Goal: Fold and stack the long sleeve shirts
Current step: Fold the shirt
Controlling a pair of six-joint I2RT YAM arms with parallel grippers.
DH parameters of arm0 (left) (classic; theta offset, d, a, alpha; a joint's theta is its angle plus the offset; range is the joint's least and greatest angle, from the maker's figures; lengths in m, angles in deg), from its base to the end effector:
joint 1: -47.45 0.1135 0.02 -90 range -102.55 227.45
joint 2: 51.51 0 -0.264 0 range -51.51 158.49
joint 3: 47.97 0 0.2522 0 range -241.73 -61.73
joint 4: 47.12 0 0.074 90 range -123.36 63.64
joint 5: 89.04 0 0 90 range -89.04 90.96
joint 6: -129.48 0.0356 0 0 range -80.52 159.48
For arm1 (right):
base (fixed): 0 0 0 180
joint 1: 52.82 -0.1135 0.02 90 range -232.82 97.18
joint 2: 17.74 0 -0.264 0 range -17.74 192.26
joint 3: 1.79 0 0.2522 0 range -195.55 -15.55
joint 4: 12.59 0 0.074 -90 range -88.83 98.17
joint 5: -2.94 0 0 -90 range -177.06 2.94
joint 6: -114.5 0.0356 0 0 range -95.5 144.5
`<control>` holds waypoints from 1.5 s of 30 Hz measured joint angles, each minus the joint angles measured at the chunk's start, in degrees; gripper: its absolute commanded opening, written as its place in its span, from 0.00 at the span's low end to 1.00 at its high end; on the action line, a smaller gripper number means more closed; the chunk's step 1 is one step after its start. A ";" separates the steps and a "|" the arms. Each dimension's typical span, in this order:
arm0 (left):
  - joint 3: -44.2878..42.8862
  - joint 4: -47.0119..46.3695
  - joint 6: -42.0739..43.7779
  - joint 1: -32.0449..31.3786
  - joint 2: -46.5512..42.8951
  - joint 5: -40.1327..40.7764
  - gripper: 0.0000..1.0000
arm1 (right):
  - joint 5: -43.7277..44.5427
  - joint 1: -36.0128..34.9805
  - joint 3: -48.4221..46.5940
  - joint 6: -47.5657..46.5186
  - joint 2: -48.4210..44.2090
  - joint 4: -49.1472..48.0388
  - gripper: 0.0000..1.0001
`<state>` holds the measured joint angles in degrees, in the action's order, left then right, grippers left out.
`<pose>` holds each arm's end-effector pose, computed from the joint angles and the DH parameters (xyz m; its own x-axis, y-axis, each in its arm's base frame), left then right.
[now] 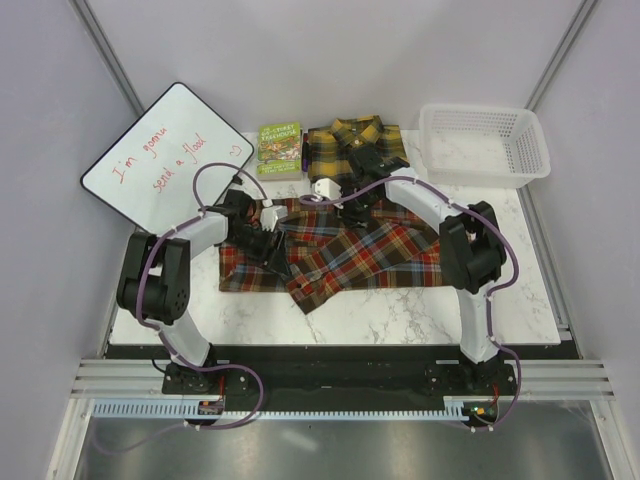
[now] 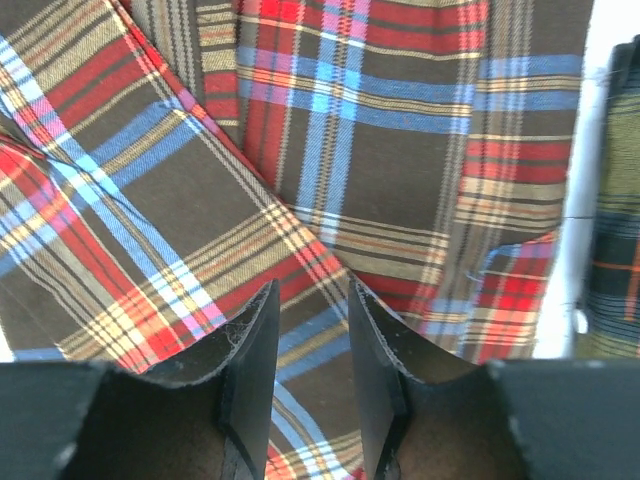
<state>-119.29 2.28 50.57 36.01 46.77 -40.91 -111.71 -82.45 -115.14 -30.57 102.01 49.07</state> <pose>0.2957 -0.0841 0.1627 -0.8766 0.3235 -0.3562 0.4795 0.6485 -0.5911 0.3763 0.2311 0.2159 0.0178 -0.8471 -0.5311 -0.9959 0.0323 -0.0848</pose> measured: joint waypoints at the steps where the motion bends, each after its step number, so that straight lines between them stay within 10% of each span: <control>1: 0.02 -0.04 -0.13 -0.26 0.26 0.00 0.65 | -0.11 0.17 -0.33 -0.63 0.02 0.15 0.40; 34: 0.74 -0.50 -0.68 -1.07 0.83 2.80 0.70 | -6.62 -3.02 -13.81 -18.51 10.95 16.24 0.42; 43: 0.76 -0.52 -0.70 -1.07 0.92 2.80 0.70 | -6.60 -2.99 -13.84 -19.28 11.58 17.59 0.30; 45: 0.76 -0.55 -0.70 -1.07 1.03 2.80 0.70 | -6.58 -3.02 -14.05 -19.45 11.58 18.16 0.42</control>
<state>-118.53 1.73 49.87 34.93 47.80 -38.11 -118.28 -85.47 -129.20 -50.02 113.59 67.23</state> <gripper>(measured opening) 0.698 0.303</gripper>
